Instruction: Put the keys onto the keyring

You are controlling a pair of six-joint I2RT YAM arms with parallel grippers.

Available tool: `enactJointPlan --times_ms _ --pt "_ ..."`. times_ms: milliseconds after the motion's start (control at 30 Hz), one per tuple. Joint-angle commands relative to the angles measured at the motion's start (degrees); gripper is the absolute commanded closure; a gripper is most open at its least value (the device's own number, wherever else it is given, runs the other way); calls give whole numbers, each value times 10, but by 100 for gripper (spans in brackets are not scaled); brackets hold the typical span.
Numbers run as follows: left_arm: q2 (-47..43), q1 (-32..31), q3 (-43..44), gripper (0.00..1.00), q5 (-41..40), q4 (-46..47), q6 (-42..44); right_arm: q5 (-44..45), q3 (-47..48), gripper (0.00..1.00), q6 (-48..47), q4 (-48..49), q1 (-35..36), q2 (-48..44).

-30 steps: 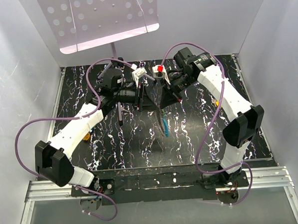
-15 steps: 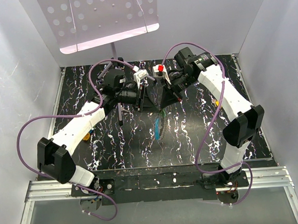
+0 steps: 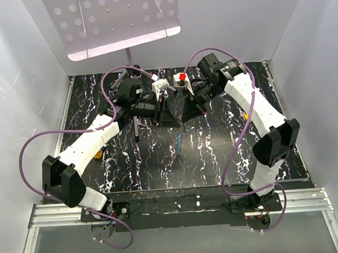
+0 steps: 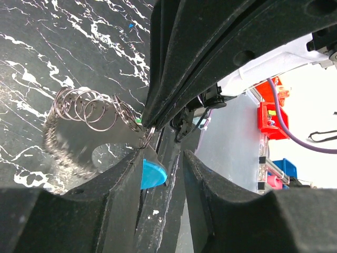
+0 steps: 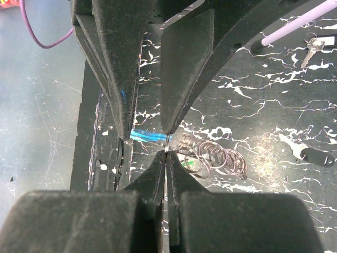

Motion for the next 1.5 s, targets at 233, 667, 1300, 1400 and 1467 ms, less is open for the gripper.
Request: enactJointPlan --times_ms 233,667,1300,1400,1467 --pt "-5 -1 33 62 -21 -22 41 -42 -2 99 -2 -145 8 -19" --pt "-5 1 33 62 1 -22 37 -47 -4 99 0 -146 9 -16" --pt "17 1 42 95 24 -6 17 -48 -7 99 1 -146 14 -15" --pt "17 1 42 90 28 -8 16 -48 -6 99 1 -146 14 -15" --pt "17 2 41 88 31 -10 16 -47 -6 99 1 -146 14 -15"
